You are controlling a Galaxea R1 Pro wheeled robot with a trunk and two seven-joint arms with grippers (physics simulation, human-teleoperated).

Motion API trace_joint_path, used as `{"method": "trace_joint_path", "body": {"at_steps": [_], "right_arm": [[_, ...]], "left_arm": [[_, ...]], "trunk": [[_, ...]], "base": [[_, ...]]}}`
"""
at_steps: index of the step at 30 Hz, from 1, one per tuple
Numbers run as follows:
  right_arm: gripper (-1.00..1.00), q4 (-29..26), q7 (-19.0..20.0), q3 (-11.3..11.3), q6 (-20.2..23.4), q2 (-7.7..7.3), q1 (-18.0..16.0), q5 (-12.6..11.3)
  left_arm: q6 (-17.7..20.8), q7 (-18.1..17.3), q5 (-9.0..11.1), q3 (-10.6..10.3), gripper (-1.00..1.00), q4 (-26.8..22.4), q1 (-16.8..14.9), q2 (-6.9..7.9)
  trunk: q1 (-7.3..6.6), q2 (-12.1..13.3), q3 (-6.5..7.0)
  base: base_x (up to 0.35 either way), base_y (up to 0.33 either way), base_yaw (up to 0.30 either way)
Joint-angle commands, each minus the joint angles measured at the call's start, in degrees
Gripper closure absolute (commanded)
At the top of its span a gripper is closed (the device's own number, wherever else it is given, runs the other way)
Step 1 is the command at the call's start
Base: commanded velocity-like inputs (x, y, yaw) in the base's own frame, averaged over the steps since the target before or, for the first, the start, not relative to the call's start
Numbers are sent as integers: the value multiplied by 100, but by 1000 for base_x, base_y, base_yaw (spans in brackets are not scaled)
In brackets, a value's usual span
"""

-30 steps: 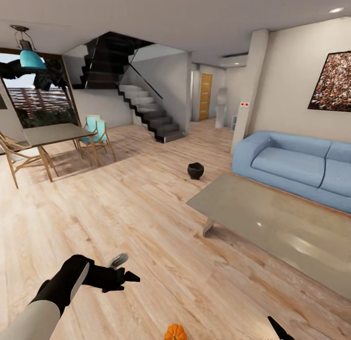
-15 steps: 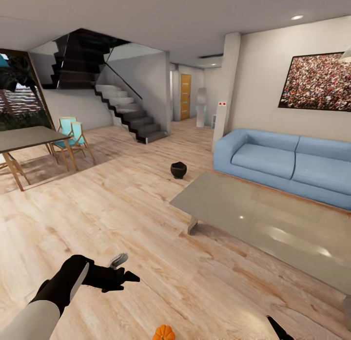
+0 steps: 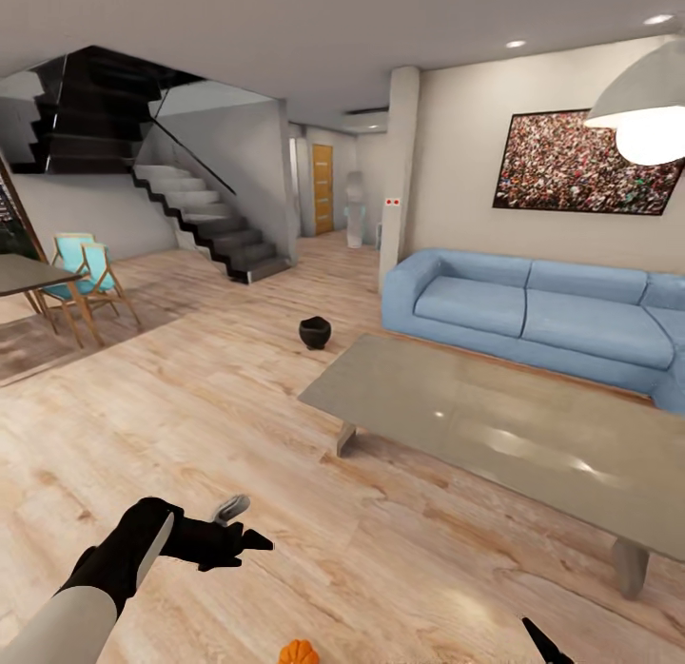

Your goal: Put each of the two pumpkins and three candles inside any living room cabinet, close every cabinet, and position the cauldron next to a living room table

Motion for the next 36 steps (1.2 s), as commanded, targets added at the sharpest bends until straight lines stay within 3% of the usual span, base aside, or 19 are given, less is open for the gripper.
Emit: {"method": "trace_joint_path", "body": {"at_steps": [1, 12, 36], "right_arm": [[-100, 5, 22, -9, 60, 0, -5, -54], [-100, 5, 26, -9, 47, 11, -5, -54], [-100, -4, 54, 7, 9, 16, -5, -37]], "left_arm": [[41, -25, -14, 15, -100, -5, -2, -4], [41, -16, -19, 21, -100, -5, -2, -7], [39, 12, -23, 23, -100, -4, -2, -16]], "trunk": [[0, -3, -6], [0, -3, -6], [44, -84, -42]], "base": [[0, 0, -261], [16, 20, -235], [58, 34, -3]]}}
